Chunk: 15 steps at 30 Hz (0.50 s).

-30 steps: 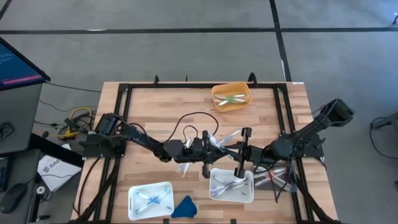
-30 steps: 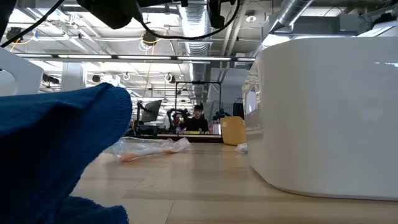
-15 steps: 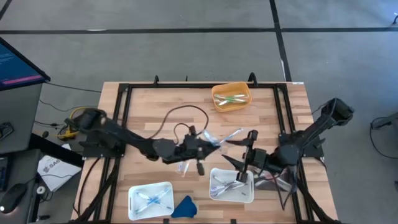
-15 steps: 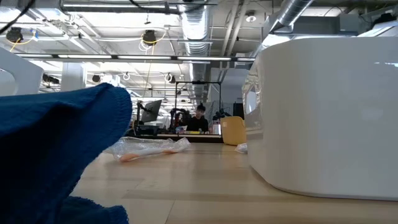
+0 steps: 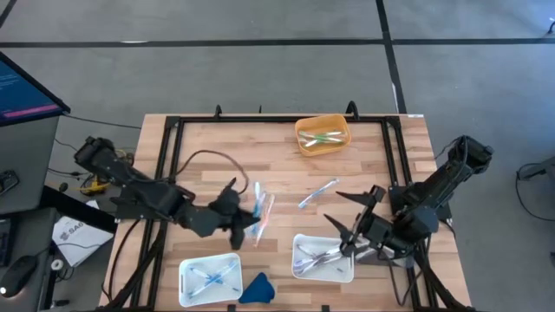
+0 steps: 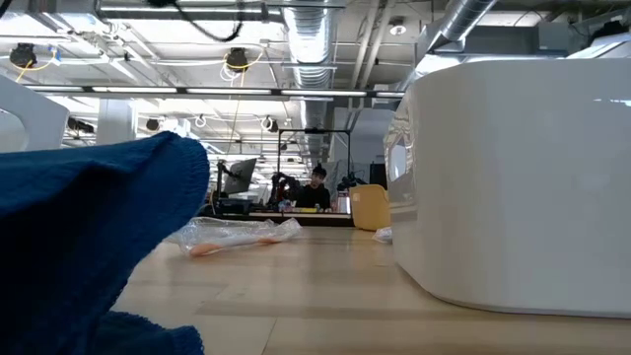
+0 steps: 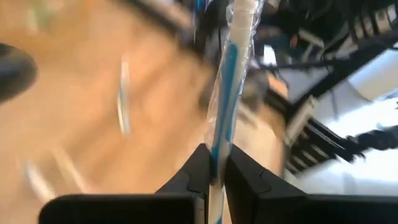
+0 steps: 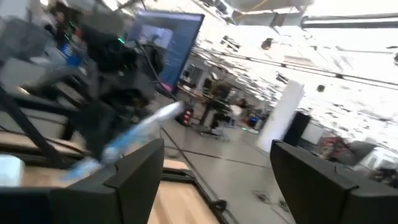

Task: Pick & Place Toothbrushes
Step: Put the blue toothbrush into the left white bin

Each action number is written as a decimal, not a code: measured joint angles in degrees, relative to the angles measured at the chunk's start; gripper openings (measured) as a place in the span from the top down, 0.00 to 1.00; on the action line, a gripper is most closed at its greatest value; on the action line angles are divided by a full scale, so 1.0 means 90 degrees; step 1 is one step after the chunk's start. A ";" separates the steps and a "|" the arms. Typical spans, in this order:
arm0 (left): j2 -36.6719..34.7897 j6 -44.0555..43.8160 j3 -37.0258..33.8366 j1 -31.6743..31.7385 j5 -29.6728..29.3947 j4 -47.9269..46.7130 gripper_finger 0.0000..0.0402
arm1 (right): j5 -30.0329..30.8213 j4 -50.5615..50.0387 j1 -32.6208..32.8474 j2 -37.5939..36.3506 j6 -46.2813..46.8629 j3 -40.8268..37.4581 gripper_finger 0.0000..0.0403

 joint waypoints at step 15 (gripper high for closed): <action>0.0474 -0.5046 -0.0005 -0.1328 0.2781 -0.3048 0.96 | 0.0157 0.0040 -0.0102 0.0000 -0.0103 0.0000 0.29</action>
